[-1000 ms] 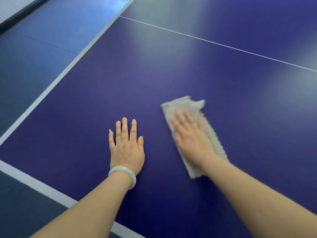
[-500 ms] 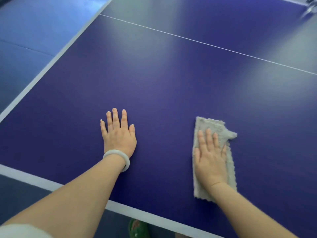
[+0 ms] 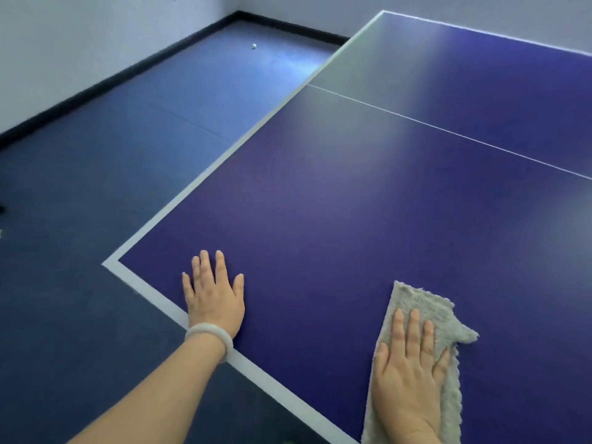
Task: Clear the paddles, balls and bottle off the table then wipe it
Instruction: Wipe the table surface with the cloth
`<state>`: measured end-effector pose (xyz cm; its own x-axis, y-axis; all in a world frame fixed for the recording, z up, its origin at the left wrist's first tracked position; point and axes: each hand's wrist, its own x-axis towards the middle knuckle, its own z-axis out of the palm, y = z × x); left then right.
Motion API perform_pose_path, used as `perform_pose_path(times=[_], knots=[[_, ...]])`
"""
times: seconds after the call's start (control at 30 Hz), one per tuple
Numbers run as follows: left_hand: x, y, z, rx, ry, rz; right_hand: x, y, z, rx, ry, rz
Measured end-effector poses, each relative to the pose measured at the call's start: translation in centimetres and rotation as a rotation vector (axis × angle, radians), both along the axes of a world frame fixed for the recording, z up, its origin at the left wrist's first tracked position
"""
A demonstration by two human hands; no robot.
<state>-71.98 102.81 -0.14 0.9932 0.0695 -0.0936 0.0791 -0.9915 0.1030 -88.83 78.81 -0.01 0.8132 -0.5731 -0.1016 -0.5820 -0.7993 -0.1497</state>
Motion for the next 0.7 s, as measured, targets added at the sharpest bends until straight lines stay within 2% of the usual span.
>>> perform_pose_path(times=[0.17, 0.47, 0.53, 0.7], knots=[[0.1, 0.4, -0.9, 0.053, -0.045, -0.001, 6.0, 2.1, -0.1, 0.0, 0.087, 0.244], [0.2, 0.5, -0.9, 0.025, -0.015, -0.003, 21.9, 6.8, 0.0, 0.022, 0.012, 0.632], [0.1, 0.6, -0.9, 0.028, -0.003, -0.007, 22.9, 7.8, 0.1, 0.042, 0.006, 0.711], [0.2, 0.5, -0.9, 0.03, -0.013, -0.008, 19.1, 5.7, -0.4, 0.054, -0.04, 0.855]])
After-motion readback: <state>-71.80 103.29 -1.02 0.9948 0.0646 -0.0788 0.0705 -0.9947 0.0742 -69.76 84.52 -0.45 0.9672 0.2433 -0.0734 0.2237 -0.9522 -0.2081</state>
